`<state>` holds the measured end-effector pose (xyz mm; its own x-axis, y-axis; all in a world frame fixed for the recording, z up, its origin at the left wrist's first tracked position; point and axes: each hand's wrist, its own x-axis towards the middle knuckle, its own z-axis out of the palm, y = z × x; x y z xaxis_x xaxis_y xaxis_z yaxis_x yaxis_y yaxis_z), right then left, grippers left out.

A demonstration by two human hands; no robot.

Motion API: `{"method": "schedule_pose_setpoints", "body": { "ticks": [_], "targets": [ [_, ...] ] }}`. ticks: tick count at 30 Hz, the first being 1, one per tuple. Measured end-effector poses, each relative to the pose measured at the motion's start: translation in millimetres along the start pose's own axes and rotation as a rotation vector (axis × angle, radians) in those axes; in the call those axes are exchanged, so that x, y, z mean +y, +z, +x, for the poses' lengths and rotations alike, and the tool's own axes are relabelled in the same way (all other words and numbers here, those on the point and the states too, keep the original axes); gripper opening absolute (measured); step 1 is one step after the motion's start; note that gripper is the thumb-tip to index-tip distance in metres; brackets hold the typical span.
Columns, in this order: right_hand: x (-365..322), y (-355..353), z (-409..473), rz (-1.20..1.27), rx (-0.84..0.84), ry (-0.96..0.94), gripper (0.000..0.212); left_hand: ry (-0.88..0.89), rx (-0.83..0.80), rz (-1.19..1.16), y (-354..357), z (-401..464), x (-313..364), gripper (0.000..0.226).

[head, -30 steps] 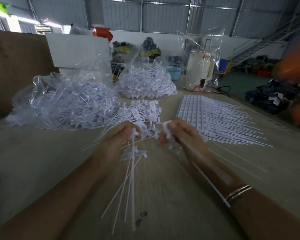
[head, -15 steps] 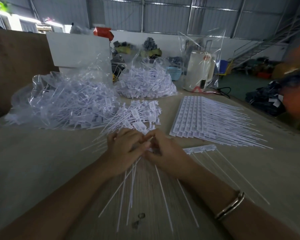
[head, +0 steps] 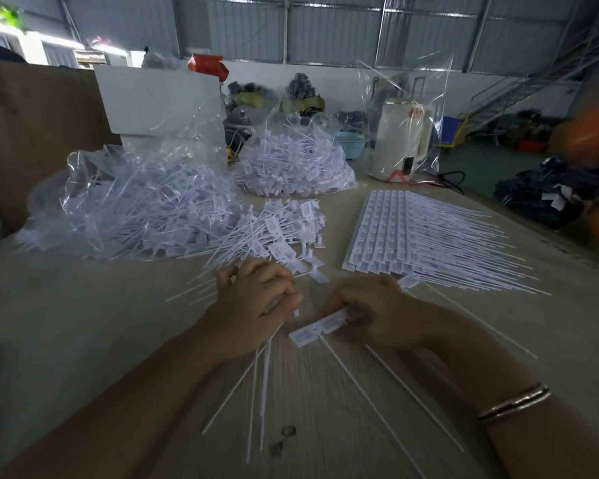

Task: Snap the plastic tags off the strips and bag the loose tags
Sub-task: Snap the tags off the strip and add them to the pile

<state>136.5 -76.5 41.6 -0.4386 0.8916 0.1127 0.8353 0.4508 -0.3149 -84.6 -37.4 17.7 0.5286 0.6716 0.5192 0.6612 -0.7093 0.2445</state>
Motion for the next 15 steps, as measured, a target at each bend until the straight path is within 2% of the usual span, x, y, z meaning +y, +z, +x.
{"method": "schedule_pose_setpoints", "body": {
  "ticks": [2, 7, 10, 12, 14, 15],
  "targets": [
    [-4, 3, 2, -0.053, 0.080, -0.068, 0.015, 0.016, 0.008, -0.021, -1, 0, 3, 0.055],
    [-14, 5, 8, -0.009, 0.375, -0.086, 0.023, 0.073, 0.021, 0.032, -4, 1, 3, 0.055],
    [-16, 8, 10, -0.036, 0.401, -0.065, 0.031, 0.078, 0.076, -0.029, -8, 4, 4, 0.049],
    [-15, 9, 11, 0.092, 0.357, -0.026, 0.036, 0.107, 0.101, -0.057, -10, 6, 3, 0.041],
    [-6, 5, 9, 0.245, 0.384, 0.057, 0.048, 0.145, 0.151, -0.055, -13, 6, -2, 0.034],
    [2, 1, 7, 0.282, 0.409, 0.104, 0.048, 0.139, 0.177, -0.066, -16, 6, -6, 0.033]
  ]
}}
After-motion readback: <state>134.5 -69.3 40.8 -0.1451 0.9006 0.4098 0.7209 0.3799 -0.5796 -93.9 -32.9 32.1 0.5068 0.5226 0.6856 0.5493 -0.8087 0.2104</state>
